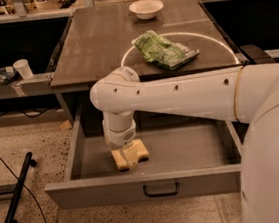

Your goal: Pick sponge from top drawer and place on counter

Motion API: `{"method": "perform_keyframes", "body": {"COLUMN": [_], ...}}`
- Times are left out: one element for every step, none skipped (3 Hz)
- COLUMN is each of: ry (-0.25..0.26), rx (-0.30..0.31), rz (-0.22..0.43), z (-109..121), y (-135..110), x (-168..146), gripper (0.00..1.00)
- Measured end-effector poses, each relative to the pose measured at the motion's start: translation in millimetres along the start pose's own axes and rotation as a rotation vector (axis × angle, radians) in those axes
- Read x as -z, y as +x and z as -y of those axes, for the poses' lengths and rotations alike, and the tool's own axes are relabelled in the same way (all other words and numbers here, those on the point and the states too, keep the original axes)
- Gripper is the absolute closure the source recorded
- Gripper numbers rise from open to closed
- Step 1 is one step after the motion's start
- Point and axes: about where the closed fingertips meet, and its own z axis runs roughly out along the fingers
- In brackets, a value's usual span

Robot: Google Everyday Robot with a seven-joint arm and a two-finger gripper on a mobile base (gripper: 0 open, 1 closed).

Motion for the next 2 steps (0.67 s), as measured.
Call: {"method": "perform_keyframes", "body": {"ry": [0.007,0.008], "rx": [-0.039,-0.077], "rz": [0.006,0.004], "z": [6.0,6.0], "y": [3.3,8.8], "x": [-9.0,-14.0], "gripper": [0.43,0.62]}}
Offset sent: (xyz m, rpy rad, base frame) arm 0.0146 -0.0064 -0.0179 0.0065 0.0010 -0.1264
